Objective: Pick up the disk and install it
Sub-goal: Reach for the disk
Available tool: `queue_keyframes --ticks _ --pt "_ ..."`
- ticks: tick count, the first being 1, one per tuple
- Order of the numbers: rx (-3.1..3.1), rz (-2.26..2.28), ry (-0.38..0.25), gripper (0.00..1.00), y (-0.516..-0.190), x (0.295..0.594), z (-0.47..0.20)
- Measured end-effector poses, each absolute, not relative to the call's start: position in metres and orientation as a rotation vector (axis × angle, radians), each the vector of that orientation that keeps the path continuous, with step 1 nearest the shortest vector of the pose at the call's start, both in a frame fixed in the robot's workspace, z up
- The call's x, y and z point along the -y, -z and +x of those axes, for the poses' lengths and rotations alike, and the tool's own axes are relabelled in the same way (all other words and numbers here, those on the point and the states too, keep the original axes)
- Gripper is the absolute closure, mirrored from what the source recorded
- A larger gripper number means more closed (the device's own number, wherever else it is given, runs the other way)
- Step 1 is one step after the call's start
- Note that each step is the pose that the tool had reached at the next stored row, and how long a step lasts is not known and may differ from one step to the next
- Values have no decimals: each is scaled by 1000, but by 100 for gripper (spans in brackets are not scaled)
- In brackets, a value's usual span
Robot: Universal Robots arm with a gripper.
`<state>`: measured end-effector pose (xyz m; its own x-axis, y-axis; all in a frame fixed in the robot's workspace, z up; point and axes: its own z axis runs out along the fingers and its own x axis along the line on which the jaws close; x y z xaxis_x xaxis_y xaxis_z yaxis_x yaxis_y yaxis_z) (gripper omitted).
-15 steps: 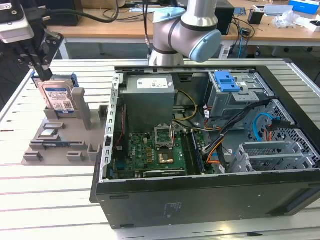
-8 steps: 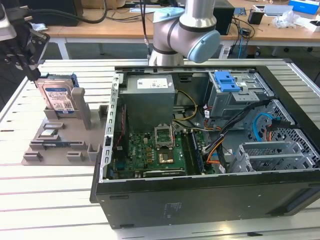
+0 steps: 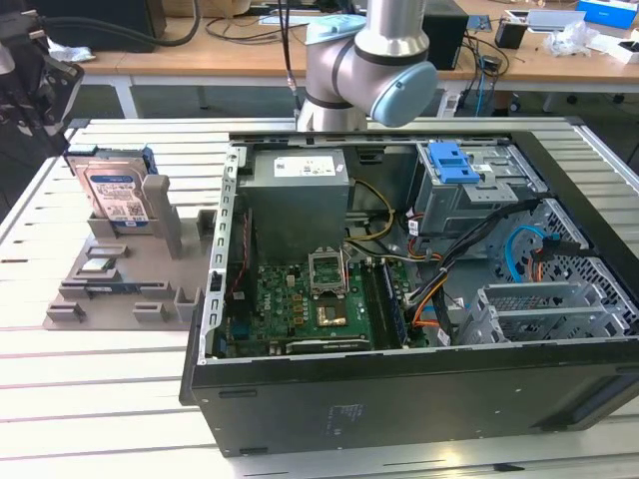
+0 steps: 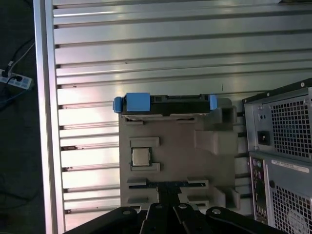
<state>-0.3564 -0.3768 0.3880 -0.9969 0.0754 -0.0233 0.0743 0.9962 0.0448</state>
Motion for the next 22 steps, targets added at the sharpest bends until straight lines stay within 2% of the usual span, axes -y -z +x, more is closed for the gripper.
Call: queue_keyframes --ticks 9,22 --pt "-3114 117 -68 90 -384 360 -361" --pt "-3114 117 -68 90 -382 358 -363"
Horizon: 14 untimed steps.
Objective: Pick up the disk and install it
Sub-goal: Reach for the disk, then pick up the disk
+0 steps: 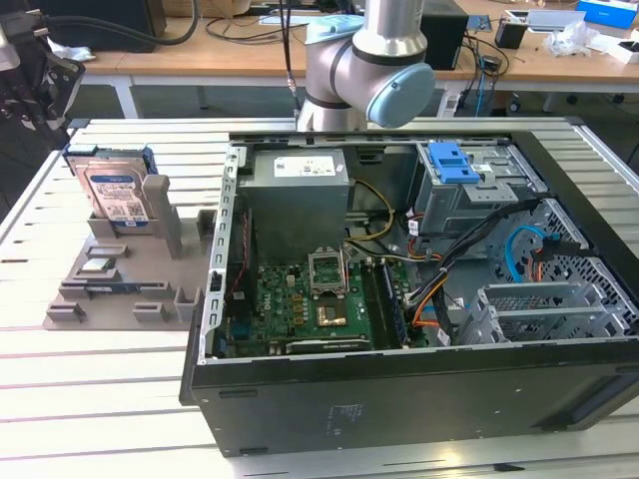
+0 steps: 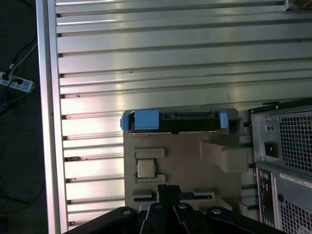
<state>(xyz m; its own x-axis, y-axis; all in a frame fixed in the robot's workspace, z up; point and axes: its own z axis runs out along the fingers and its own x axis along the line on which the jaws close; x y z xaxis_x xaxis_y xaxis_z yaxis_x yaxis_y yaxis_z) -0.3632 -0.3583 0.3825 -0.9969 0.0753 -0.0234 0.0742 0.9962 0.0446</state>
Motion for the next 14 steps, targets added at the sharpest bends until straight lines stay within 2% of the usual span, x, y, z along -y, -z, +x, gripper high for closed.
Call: queue_keyframes --ticks 6,14 --pt "-3114 113 -68 90 -382 358 -363" --pt "-3116 -163 -70 90 -382 358 -363"
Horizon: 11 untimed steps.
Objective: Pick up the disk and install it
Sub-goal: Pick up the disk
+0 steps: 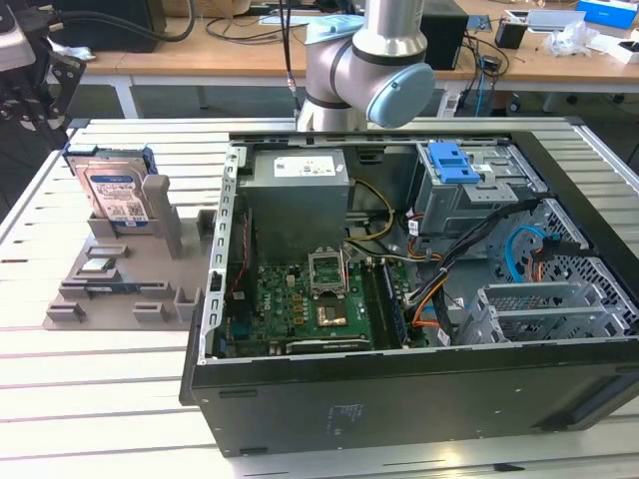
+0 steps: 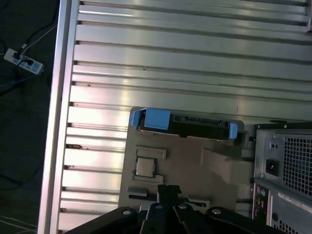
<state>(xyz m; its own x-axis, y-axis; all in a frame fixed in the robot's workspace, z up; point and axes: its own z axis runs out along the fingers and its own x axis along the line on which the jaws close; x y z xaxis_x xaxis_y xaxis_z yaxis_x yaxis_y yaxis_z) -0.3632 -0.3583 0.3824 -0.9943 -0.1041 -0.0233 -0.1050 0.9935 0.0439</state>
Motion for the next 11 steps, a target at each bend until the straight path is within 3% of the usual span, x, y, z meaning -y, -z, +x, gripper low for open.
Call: queue_keyframes --ticks 11 --pt "-3082 -520 -66 90 -382 358 -363"
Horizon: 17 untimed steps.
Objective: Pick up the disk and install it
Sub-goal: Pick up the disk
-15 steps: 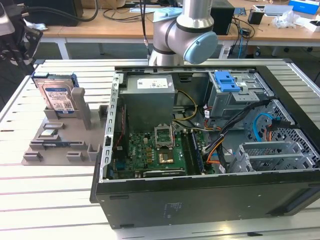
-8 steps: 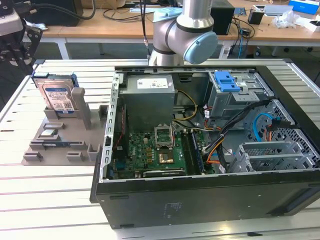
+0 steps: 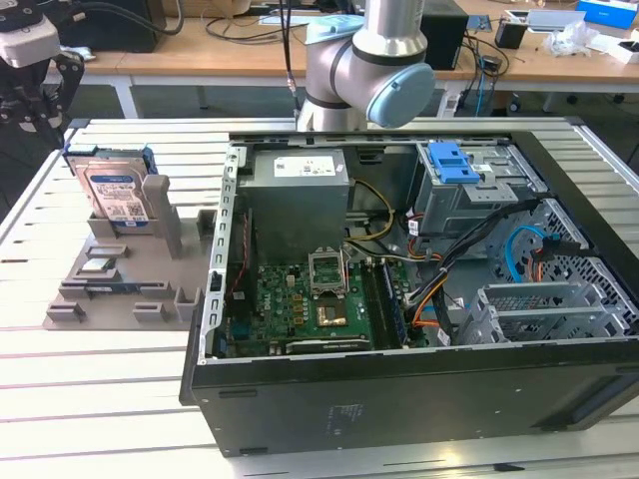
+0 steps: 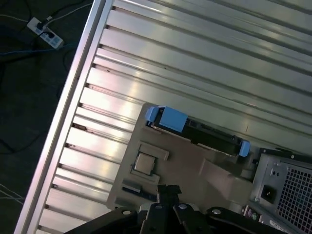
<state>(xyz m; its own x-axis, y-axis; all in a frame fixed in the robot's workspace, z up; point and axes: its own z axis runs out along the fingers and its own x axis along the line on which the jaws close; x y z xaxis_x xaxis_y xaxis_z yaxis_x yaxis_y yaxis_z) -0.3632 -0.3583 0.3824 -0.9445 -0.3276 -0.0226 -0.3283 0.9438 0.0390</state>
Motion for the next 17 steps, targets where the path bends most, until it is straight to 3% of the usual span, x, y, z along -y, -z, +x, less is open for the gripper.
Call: queue_keyframes --ticks 17 --pt "-2960 -1024 -69 90 -382 358 -363"
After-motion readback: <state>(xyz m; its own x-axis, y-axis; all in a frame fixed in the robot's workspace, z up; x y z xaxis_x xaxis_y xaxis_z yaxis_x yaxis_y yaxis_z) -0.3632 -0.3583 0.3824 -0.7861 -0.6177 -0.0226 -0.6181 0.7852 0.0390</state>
